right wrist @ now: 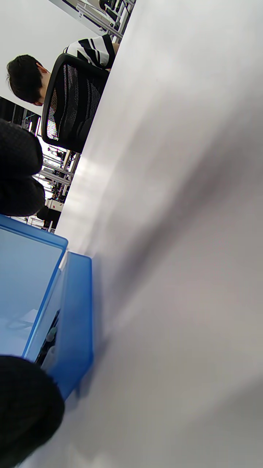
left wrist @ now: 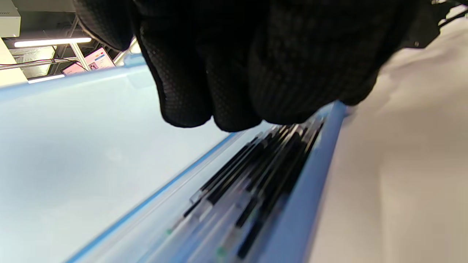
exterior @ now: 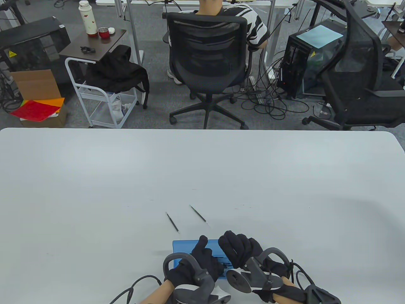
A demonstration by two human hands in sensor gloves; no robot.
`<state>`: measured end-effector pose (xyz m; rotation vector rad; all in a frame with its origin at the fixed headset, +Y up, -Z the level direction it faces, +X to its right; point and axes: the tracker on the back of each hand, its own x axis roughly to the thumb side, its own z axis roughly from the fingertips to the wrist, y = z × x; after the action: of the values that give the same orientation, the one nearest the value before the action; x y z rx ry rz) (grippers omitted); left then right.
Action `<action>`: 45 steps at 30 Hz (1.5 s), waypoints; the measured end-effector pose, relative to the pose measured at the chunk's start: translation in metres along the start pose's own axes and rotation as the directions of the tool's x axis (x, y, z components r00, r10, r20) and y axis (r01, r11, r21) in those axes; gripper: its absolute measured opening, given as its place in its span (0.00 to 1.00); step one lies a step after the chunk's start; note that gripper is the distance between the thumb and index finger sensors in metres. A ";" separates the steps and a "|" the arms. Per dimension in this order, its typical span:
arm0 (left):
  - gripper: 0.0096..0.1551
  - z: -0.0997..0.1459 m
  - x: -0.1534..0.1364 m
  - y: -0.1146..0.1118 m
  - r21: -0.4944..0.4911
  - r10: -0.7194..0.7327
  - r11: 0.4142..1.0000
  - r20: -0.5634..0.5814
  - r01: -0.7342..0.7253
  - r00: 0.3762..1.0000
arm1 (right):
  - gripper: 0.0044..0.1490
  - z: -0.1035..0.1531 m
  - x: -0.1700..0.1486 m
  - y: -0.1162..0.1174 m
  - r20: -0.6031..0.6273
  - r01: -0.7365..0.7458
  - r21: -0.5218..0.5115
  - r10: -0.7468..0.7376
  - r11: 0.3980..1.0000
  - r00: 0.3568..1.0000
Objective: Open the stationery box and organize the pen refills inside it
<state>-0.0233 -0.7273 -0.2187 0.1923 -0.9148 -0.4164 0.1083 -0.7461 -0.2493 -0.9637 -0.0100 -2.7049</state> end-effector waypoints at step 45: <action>0.25 -0.018 -0.150 -0.090 -0.214 0.197 0.916 -0.498 -0.340 0.844 | 0.79 0.000 0.000 0.000 -0.001 -0.001 0.002 0.001 1.000 1.000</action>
<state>-0.1132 -0.7443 -0.3688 -0.1142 -0.3810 -0.2190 0.1079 -0.7462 -0.2495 -0.9608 -0.0113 -2.7039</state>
